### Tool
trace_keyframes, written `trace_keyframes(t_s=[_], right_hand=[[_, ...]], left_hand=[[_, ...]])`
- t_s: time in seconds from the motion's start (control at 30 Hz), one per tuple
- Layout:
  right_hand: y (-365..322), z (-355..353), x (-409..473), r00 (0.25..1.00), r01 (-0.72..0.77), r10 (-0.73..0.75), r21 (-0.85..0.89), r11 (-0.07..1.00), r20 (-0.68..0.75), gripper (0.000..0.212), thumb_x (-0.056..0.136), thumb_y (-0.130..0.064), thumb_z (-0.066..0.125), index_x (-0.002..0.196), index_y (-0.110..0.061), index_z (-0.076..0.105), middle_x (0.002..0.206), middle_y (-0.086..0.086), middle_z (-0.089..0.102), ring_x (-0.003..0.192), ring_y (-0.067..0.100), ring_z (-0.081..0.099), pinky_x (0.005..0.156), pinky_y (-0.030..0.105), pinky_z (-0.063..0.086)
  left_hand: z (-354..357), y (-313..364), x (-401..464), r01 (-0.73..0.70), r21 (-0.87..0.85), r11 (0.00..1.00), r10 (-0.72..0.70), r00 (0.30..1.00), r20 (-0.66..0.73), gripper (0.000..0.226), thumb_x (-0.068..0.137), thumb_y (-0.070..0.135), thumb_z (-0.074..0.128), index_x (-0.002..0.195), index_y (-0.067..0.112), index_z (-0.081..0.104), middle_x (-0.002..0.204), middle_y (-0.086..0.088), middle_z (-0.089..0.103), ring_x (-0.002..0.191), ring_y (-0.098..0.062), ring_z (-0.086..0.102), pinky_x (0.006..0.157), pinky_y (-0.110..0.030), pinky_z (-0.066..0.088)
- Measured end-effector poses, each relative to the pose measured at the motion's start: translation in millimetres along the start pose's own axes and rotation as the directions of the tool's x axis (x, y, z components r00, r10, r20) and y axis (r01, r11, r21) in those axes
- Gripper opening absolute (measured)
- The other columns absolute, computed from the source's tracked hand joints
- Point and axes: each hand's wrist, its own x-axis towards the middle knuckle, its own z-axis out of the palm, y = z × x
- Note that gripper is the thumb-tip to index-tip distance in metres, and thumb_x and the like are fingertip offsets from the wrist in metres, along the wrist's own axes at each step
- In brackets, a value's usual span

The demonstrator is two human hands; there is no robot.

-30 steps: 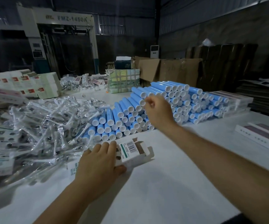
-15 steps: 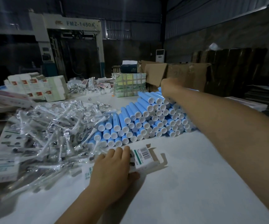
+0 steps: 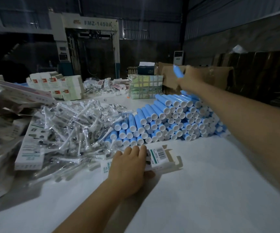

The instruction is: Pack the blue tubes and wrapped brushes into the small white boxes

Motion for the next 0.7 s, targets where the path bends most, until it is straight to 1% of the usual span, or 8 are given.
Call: trace_keyframes(t_s=[0.07,0.13,0.23,0.33,0.37,0.47,0.57,0.7], right_hand=[[-4,-11,-21,0.997,-0.044,0.066,0.385,0.922,-0.045,0.043,0.089,-0.021,0.058,0.129,-0.008,0.048,0.105,0.006,0.053,0.075,0.017,0.056,0.046,0.024,0.049],[1,-14,-50,0.99,-0.119,0.138,0.677,0.727,0.026,0.045,0.091,-0.021,0.055,0.135,-0.015,0.045,0.113,0.005,0.055,0.076,0.015,0.057,0.053,0.023,0.05],[22,-3,-101,0.966,-0.25,0.179,0.862,0.442,0.188,0.052,0.092,-0.018,0.052,0.142,-0.023,0.035,0.098,0.005,0.06,0.065,0.013,0.06,0.048,0.022,0.047],[41,22,-150,0.935,-0.341,0.206,0.892,0.298,0.288,0.075,0.09,-0.012,0.053,0.151,-0.031,0.013,0.066,-0.001,0.062,0.049,0.011,0.057,0.047,0.021,0.042],[46,30,-163,0.929,-0.354,0.217,0.893,0.277,0.301,0.08,0.09,-0.01,0.053,0.151,-0.032,0.007,0.064,0.0,0.062,0.048,0.011,0.058,0.047,0.021,0.043],[56,44,-180,0.926,-0.342,0.249,0.908,0.242,0.283,0.092,0.089,-0.005,0.055,0.151,-0.035,-0.006,0.083,0.01,0.061,0.054,0.014,0.063,0.048,0.025,0.049],[59,45,-181,0.948,-0.29,0.217,0.911,0.294,0.232,0.102,0.086,0.0,0.056,0.149,-0.035,-0.016,0.097,0.014,0.062,0.06,0.017,0.068,0.054,0.028,0.054],[62,56,-190,0.954,-0.299,0.147,0.878,0.374,0.262,0.105,0.084,0.003,0.059,0.149,-0.036,-0.014,0.092,0.01,0.066,0.066,0.017,0.07,0.058,0.027,0.055]], left_hand=[[-2,1,0,0.003,0.005,1.0,-0.003,1.0,-0.005,0.071,0.086,0.065,0.045,0.138,0.02,0.026,0.129,0.002,0.046,0.112,-0.02,0.044,0.091,-0.035,0.036],[-5,2,-2,0.011,-0.008,1.0,-0.011,1.0,-0.013,0.07,0.086,0.065,0.046,0.136,0.02,0.028,0.127,0.002,0.047,0.111,-0.02,0.045,0.088,-0.034,0.036],[-11,-1,-4,0.054,-0.042,0.998,-0.054,0.998,-0.022,0.07,0.084,0.064,0.051,0.135,0.02,0.031,0.126,0.001,0.049,0.113,-0.021,0.046,0.089,-0.036,0.037],[-15,-6,-6,0.108,-0.052,0.993,-0.109,0.994,-0.021,0.071,0.083,0.063,0.053,0.135,0.019,0.033,0.128,-0.002,0.05,0.115,-0.025,0.046,0.089,-0.039,0.038],[-15,-7,-7,0.125,-0.048,0.991,-0.126,0.992,-0.014,0.073,0.083,0.063,0.053,0.136,0.018,0.032,0.129,-0.004,0.05,0.115,-0.026,0.046,0.088,-0.04,0.038],[-13,-12,-13,0.153,-0.053,0.987,-0.155,0.987,-0.04,0.075,0.082,0.063,0.054,0.136,0.017,0.032,0.126,-0.005,0.05,0.112,-0.027,0.047,0.086,-0.04,0.039],[-14,-15,-15,0.172,-0.066,0.983,-0.175,0.983,-0.052,0.077,0.082,0.063,0.055,0.138,0.017,0.03,0.125,-0.005,0.051,0.111,-0.027,0.047,0.083,-0.039,0.039],[-12,-12,-13,0.155,-0.051,0.987,-0.158,0.985,-0.063,0.077,0.082,0.064,0.054,0.138,0.018,0.03,0.125,-0.003,0.051,0.11,-0.025,0.047,0.086,-0.039,0.04]])
